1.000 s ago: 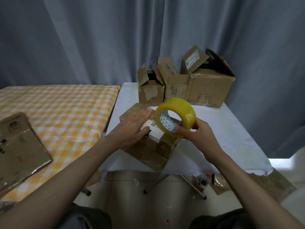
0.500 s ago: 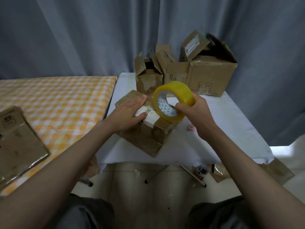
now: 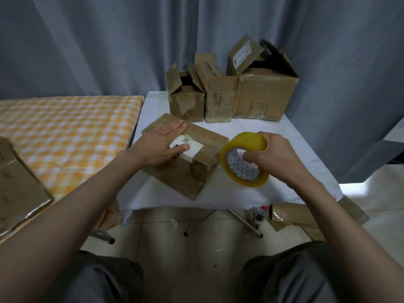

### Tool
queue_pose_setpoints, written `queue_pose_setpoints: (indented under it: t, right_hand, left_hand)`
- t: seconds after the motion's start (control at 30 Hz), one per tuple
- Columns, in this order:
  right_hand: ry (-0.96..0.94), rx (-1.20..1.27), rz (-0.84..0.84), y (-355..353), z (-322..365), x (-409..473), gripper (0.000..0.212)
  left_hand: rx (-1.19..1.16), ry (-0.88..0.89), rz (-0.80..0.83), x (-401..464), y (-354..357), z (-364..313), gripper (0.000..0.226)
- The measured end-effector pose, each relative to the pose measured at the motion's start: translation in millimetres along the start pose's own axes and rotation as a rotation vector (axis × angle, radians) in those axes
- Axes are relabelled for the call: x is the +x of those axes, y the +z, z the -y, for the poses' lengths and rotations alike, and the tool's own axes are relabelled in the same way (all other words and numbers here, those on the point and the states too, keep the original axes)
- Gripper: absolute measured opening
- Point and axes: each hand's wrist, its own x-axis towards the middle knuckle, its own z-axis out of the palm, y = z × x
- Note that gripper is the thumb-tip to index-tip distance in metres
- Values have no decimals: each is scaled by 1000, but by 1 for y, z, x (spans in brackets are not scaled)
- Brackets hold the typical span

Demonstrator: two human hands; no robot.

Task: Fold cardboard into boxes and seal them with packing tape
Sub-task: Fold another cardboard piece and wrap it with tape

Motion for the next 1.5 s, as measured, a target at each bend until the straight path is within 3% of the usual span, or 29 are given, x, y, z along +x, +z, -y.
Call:
queue_pose_setpoints:
  t: [0.3,0.47,0.57,0.73,0.93,1.07,1.23,1.37,1.5]
  right_hand:
    - [1,-85,66,20,-19,-6,23]
    - [-14,-40,41,36,-20,-6,25]
    - [-25,-41,48,39,-19,-5,26]
    - [-2,-38,43,41,-17,-4,30]
    - [-38,33,26,69,7,2,40]
    - [-14,204,128,93,24,14,39]
    - [40,440,202,96,16,22,21]
    - [58,383,253,83,4,24,23]
    - [38,336,272,77,-4,21,37]
  left_hand:
    - [24,41,65,-1,-7,-8,68]
    - [-36,160,-46,-14,-3,-29,57]
    - [-63,73,-28,-19,5,-39,67]
    - [82,-18,-36,-16,4,-49,80]
    - [-71,-264,-205,5,8,-59,67]
    - [-157,-382,-67,23,1,-29,69]
    - [-73,-373,-57,23,16,-14,70]
    - [-90,-371,-116,24,20,-15,74]
    - [-72,-394,-74,23,14,-19,107]
